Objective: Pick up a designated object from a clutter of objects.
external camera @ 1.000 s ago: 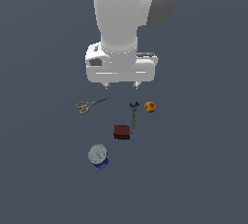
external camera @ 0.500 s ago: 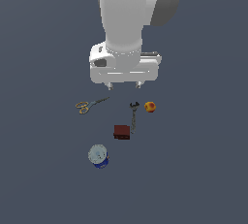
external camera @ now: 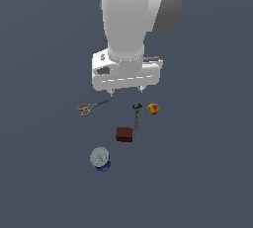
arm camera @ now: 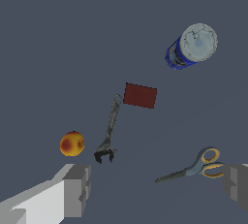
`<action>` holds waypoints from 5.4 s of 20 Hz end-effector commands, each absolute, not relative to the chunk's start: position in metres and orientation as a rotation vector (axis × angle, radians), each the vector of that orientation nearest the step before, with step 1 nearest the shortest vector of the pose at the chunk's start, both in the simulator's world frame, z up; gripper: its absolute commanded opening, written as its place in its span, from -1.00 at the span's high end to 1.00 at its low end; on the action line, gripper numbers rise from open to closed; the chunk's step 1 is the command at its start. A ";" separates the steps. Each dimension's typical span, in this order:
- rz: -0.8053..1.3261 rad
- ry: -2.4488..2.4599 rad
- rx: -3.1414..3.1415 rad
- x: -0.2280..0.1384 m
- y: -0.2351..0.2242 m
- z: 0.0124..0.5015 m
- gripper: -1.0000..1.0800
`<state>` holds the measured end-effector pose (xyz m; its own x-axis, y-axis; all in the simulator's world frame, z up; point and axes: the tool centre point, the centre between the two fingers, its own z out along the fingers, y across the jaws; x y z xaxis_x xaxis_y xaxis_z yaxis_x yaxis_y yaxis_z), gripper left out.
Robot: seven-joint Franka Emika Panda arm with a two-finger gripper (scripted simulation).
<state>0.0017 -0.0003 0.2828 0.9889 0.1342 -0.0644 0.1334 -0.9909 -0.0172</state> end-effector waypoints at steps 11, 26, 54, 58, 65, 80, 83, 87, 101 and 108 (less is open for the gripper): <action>0.085 -0.641 -3.070 0.017 -0.005 0.242 -0.92; 0.063 -1.240 -2.888 0.034 -0.010 0.182 -0.92; 0.005 -2.105 -2.332 0.045 -0.010 0.084 -0.92; 0.001 -2.143 -2.298 0.045 -0.009 0.080 -0.92; 0.001 -2.150 -2.291 0.044 -0.009 0.077 -0.92; 0.000 -2.155 -2.286 0.044 -0.009 0.028 -0.92; 0.000 -2.155 -2.286 0.044 -0.009 0.028 1.00; 0.000 -2.155 -2.286 0.044 -0.009 0.028 1.00; 0.000 -2.156 -2.286 0.037 -0.003 0.045 1.00; 0.001 -2.157 -2.286 0.022 0.012 0.081 1.00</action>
